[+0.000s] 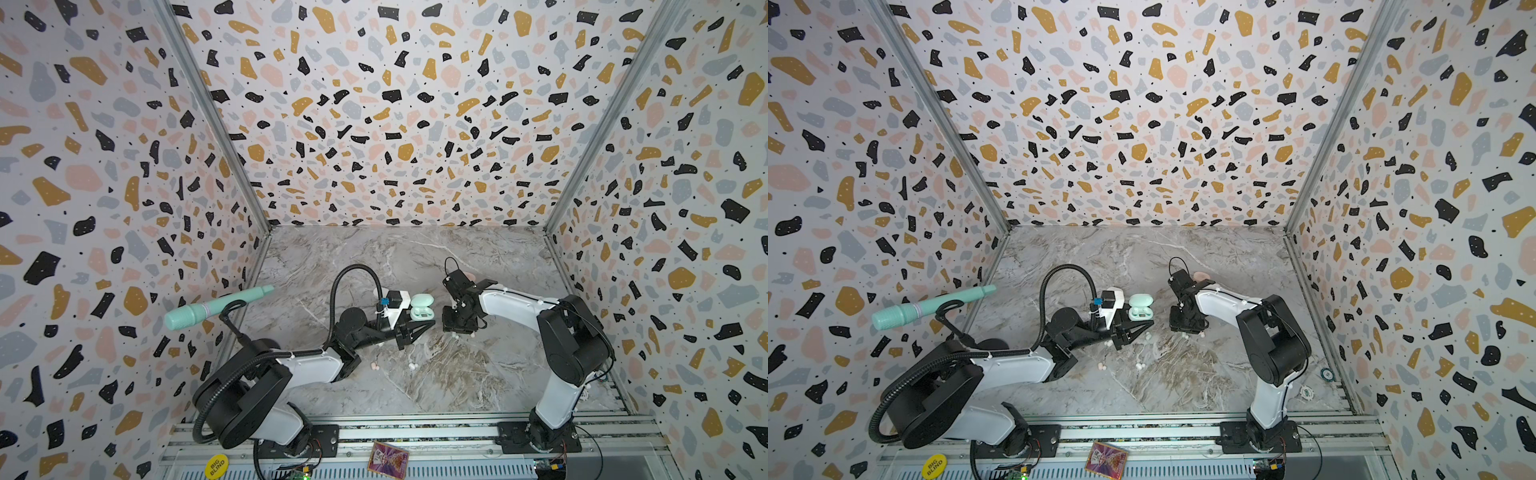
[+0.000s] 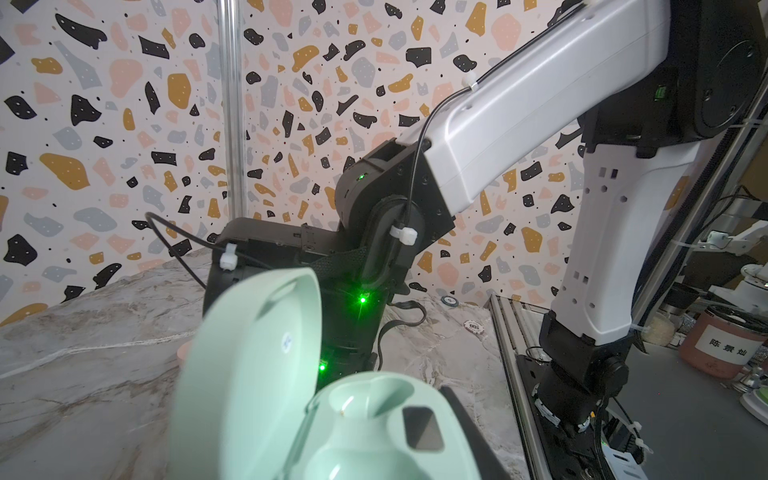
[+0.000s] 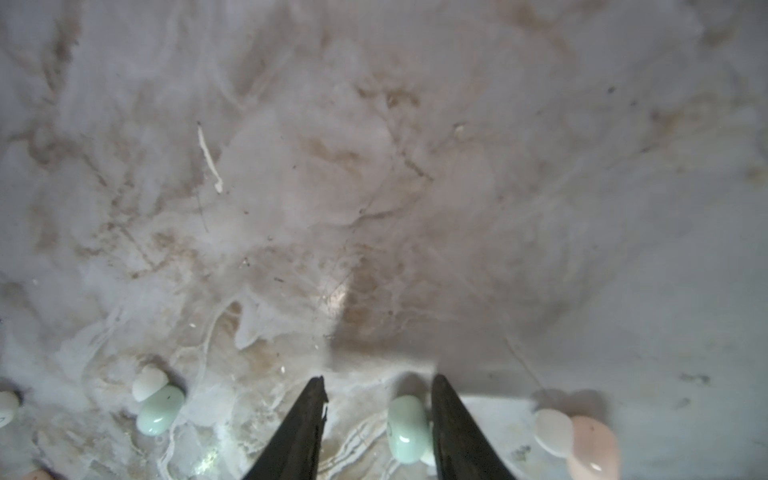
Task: Insert the wireless bluetooth earbuds into the charging case
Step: 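Lower the open right gripper around the mint-green earbud, then close the right gripper on the mint-green earbud and lift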
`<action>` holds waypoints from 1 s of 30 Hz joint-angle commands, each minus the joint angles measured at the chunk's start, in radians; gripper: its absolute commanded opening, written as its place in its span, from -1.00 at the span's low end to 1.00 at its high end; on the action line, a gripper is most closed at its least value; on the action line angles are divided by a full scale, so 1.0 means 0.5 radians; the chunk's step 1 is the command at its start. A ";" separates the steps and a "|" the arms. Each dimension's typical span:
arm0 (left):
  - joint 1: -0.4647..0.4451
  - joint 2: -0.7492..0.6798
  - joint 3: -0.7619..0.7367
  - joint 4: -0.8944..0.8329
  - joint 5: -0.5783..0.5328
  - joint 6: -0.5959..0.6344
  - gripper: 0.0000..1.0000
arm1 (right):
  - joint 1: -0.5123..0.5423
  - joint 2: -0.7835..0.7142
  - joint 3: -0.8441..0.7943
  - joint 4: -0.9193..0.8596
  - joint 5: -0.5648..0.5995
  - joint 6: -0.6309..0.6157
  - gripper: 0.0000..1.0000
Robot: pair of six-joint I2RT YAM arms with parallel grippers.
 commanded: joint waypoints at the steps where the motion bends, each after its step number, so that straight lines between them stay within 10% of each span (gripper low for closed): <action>1: -0.009 -0.034 -0.006 0.088 -0.003 0.011 -0.63 | 0.006 -0.026 0.059 -0.137 0.115 0.002 -0.13; 30: -0.009 -0.032 0.007 0.079 0.001 -0.008 -0.62 | 0.020 -0.010 0.069 -0.224 0.055 -0.076 -0.45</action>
